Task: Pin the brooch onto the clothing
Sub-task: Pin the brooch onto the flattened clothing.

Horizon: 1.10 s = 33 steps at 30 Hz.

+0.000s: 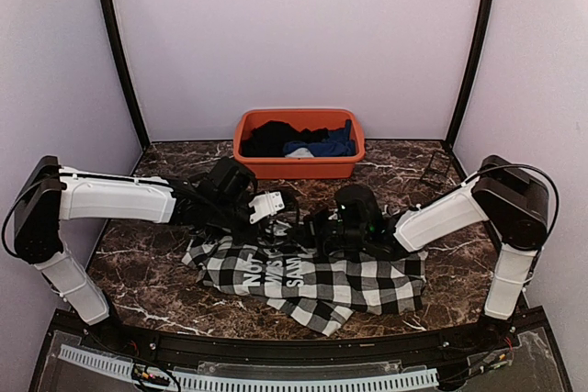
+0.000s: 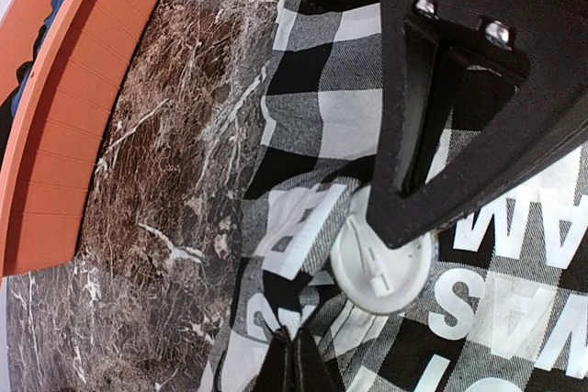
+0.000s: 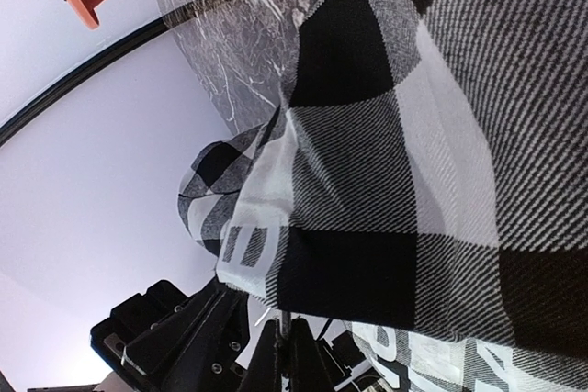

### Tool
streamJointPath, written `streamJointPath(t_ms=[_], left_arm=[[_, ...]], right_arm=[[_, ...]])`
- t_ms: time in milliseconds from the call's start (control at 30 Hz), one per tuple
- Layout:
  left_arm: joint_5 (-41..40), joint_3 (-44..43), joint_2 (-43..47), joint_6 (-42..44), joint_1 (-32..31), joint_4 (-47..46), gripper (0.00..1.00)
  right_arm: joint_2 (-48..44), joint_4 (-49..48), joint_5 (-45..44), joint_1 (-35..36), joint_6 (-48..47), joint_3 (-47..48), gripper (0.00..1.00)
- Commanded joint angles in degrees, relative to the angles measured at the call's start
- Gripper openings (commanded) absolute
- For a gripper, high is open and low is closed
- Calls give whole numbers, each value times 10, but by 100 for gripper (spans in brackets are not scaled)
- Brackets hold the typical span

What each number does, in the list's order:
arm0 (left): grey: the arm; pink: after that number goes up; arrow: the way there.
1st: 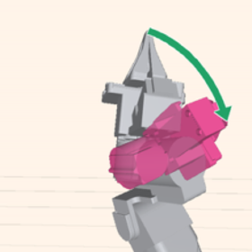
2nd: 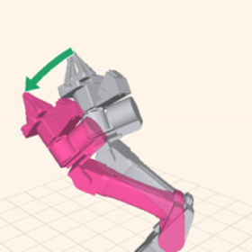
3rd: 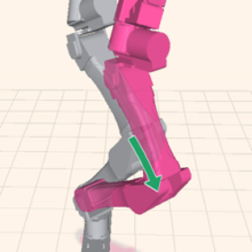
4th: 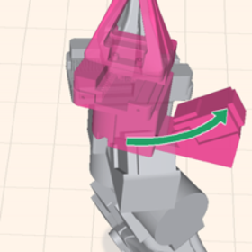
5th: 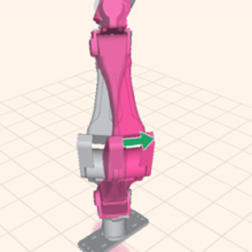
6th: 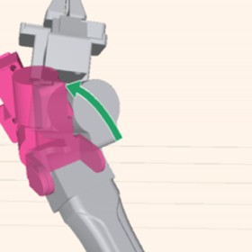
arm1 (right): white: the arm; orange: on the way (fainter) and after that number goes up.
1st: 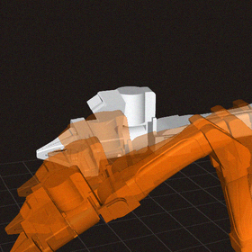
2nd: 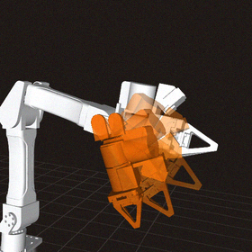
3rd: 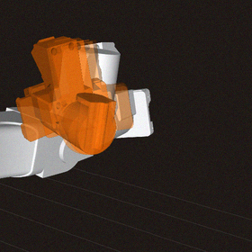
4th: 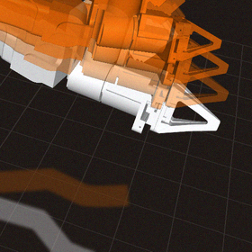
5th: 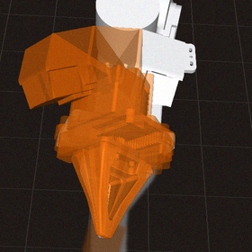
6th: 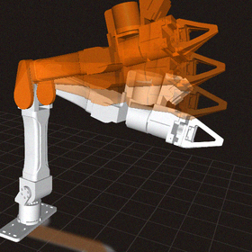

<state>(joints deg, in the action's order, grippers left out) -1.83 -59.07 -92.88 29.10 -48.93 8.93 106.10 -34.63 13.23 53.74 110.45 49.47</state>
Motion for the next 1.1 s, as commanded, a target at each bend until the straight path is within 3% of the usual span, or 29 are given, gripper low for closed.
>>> streamJointPath(t_ms=[0, 500, 1067], left_arm=[[3, -14, 2, -6, -3, 25, 1], [16, 3, 24, 19, -19, 11, 0], [-16, -5, 5, 47, -43, 35, 1]], right_arm=[[-25, -4, -17, -5, 1, -10, 0], [-30, 137, -10, -15, -46, 52, 0], [-55, 193, -23, -21, -72, 72, 0]])
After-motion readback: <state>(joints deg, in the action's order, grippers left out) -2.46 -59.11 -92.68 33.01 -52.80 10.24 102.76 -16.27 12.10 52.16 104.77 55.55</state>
